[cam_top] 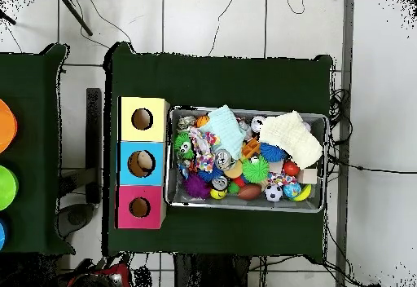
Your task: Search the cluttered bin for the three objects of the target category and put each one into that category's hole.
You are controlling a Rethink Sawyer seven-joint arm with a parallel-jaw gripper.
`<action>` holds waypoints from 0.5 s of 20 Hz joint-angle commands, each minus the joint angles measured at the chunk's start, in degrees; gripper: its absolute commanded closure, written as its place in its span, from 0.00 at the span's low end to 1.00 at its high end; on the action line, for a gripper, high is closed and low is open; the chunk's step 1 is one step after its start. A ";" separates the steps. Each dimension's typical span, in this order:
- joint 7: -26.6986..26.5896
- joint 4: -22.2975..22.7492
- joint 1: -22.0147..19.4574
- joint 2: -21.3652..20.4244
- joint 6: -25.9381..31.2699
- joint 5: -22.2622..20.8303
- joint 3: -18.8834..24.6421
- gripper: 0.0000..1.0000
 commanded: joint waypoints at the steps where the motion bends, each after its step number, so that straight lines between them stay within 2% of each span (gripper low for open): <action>1: 15.39 0.23 -0.38 -0.19 6.49 2.51 -1.29 0.00; 5: 14.21 0.38 -0.84 -1.02 7.54 2.75 -2.19 0.00; 10: 12.95 0.55 -1.79 0.13 6.55 2.88 -2.54 0.00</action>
